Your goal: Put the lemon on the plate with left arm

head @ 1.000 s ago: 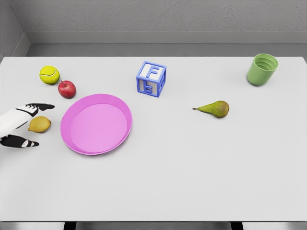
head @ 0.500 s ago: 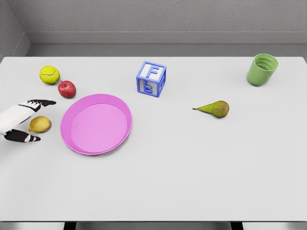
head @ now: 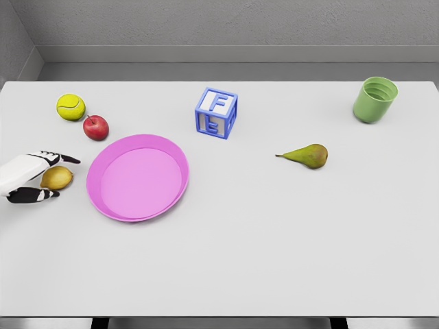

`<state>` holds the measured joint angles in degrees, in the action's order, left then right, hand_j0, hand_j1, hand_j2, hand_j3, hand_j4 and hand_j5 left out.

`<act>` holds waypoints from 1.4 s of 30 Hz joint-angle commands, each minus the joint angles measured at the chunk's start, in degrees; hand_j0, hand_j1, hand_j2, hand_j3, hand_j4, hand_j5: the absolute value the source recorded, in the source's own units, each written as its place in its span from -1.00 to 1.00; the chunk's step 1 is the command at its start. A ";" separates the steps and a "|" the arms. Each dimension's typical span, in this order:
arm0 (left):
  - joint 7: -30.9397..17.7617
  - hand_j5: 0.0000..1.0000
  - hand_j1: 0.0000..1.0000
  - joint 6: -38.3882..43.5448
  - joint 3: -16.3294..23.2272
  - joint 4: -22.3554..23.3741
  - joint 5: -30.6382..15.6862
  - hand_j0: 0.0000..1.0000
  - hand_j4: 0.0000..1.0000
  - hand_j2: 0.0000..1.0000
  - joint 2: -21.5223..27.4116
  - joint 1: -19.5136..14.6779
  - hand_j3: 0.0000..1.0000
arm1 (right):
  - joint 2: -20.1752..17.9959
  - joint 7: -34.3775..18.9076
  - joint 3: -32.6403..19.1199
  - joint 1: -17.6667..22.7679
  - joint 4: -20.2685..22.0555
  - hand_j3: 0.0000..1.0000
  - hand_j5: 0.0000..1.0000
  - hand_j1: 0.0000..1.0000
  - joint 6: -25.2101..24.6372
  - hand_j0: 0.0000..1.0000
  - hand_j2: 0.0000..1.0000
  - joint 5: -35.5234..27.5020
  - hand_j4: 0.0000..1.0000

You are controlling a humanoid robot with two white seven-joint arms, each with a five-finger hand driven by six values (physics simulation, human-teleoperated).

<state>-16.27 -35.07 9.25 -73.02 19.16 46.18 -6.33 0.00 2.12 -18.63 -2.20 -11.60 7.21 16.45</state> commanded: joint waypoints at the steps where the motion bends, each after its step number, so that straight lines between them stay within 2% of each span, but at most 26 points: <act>1: 0.01 0.51 0.51 0.07 0.50 0.07 -0.44 0.51 0.51 0.51 0.23 0.00 0.51 | 0.00 -0.01 0.00 0.00 -0.01 1.00 1.00 1.00 0.00 1.00 1.00 -0.01 1.00; 5: 0.10 0.43 0.43 0.07 0.50 0.16 -0.35 0.43 0.43 0.43 0.41 0.00 0.43 | 0.00 -0.01 0.00 0.00 -0.01 1.00 1.00 1.00 0.00 1.00 1.00 -0.01 1.00; 7: 0.10 0.23 0.23 0.07 0.50 2.18 -0.62 0.23 0.23 0.23 0.32 -0.18 0.23 | 0.00 -0.01 0.00 0.00 -0.01 1.00 1.00 1.00 0.00 1.00 1.00 -0.01 1.00; 8: 0.10 0.22 0.22 0.07 0.50 2.18 -0.62 0.22 0.22 0.22 0.32 -0.18 0.22 | 0.00 -0.01 0.00 0.00 -0.01 1.00 1.00 1.00 0.00 1.00 1.00 -0.01 1.00; 9: 0.10 0.08 0.08 0.07 0.50 2.18 -0.53 0.08 0.08 0.08 0.32 -0.18 0.08 | 0.00 -0.01 0.00 0.00 -0.01 1.00 1.00 1.00 0.00 1.00 1.00 -0.01 1.00; 22: 0.10 -0.02 -0.02 0.07 0.50 1.21 -0.62 -0.02 -0.02 -0.02 0.32 -1.67 -0.02 | 0.00 -0.01 0.00 0.00 -0.01 1.00 1.00 1.00 0.00 1.00 1.00 -0.01 1.00; 29: 0.10 -0.02 -0.02 0.07 0.06 -4.41 -0.88 -0.02 -0.02 -0.02 -0.03 -2.72 -0.02 | 0.00 -0.01 0.00 0.00 -0.01 1.00 1.00 1.00 0.00 1.00 1.00 -0.01 1.00; 31: 0.01 -0.02 -0.02 0.07 0.06 -8.10 -0.71 -0.02 -0.02 -0.02 -0.38 -2.72 -0.02 | 0.00 -0.01 0.00 0.00 -0.01 1.00 1.00 1.00 0.00 1.00 1.00 -0.01 1.00; 35: -0.25 -0.02 -0.02 0.07 0.50 -10.30 -0.35 -0.02 -0.02 -0.02 -1.62 -4.13 -0.02 | 0.00 -0.01 0.00 0.00 -0.01 1.00 1.00 1.00 0.00 1.00 1.00 -0.01 1.00; 37: -2.71 -0.02 -0.02 0.07 0.59 -10.48 -0.53 -0.02 -0.02 -0.02 -2.67 -4.39 -0.02 | 0.00 -0.01 0.00 0.00 -0.01 1.00 1.00 1.00 0.00 1.00 1.00 -0.01 1.00; 42: -3.86 -0.04 -0.04 0.07 1.99 -14.52 0.09 -0.04 -0.04 -0.04 -4.16 -4.39 -0.04 | 0.00 -0.01 0.00 0.00 -0.01 1.00 1.00 1.00 0.00 1.00 1.00 -0.01 1.00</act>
<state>-19.40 -35.13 10.71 -85.91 19.53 42.61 -10.72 0.00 2.12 -18.63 -2.20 -11.60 7.21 16.45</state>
